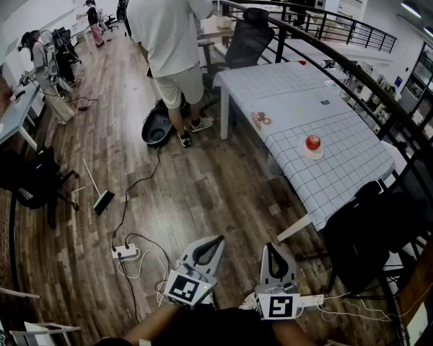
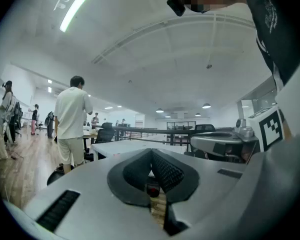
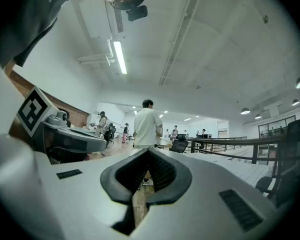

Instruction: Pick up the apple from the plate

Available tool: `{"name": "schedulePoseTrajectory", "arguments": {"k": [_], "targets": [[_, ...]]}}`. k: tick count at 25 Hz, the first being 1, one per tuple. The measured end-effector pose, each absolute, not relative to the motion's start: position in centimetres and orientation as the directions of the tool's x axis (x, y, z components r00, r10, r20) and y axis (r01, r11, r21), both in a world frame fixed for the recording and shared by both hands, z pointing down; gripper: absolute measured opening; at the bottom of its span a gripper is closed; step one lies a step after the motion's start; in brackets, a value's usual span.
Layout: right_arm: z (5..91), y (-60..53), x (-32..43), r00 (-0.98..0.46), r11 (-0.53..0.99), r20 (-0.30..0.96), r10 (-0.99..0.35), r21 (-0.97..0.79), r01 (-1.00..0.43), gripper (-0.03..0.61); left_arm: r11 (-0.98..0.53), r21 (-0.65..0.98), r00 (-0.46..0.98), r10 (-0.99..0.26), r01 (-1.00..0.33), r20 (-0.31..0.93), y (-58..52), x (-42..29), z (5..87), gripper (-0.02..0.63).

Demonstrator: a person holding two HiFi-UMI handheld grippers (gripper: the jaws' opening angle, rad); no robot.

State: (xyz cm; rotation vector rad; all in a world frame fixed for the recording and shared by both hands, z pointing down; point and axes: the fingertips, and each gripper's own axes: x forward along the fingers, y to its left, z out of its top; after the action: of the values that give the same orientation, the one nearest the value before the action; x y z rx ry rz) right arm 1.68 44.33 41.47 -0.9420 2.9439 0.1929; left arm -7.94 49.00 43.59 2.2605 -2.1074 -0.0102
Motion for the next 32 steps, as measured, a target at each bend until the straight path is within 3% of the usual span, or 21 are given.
{"name": "schedulePoseTrajectory", "arguments": {"k": [15,24,32], "targets": [[41.1,44.0,1.1,-0.789,0.786,-0.142,-0.598,0.09,-0.612,0.023,-0.15,0.046,0.151,-0.988,-0.988,0.023,48.8,-8.7,44.6,0.021],[41.1,42.4,0.0,-0.727,0.721,-0.091,-0.68,0.096,-0.686,0.023,-0.234,0.074,0.233,-0.972,-0.969,-0.024,46.7,-10.3,43.1,0.021],[39.7,38.2,1.9,-0.718,0.707,-0.078,-0.692,0.127,-0.695,0.023,-0.282,0.084,0.284,-0.959,-0.956,0.012,42.4,-8.5,42.6,0.021]]}}
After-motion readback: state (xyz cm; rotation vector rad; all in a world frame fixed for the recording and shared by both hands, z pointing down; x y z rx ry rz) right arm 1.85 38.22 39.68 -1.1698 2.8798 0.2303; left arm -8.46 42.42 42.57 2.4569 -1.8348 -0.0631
